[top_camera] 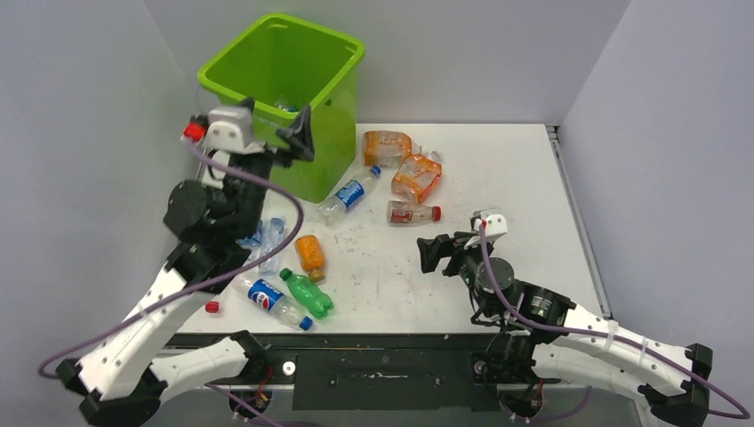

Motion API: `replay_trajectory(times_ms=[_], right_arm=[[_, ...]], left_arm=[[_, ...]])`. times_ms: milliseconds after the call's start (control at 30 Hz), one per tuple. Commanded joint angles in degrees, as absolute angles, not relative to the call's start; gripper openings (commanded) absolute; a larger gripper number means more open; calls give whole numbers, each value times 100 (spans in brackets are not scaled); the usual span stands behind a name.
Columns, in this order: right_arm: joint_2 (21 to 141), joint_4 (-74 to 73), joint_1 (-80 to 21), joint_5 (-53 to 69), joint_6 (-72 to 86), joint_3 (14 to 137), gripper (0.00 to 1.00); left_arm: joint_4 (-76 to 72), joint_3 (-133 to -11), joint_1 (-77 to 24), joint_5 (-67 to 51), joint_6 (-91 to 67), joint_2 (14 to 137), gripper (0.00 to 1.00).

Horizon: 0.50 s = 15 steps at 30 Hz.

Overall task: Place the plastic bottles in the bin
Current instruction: Place the plastic bottle in the trash bin, then pick up the plastic bottle at the center of the board.

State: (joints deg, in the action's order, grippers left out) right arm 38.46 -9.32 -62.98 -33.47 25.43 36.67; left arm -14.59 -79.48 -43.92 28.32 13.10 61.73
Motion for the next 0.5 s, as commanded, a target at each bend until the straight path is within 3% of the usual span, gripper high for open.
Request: replay_trajectory(times_ms=[0,233,467], right_arm=[[4307,-1405,-6243,-4078,2910,4121,90],[5405,-1154,-5907,-3134,3523,4109,90],[5993,179,-4476,-1862,4259,3550,90]], left_arm=[[603,-6459,-4399,3048,-258,5147,96],[1251,-4298,-4370,2616,-1330,3427,96],[1156,-3391,-4368,2559,-1853,2642,96]])
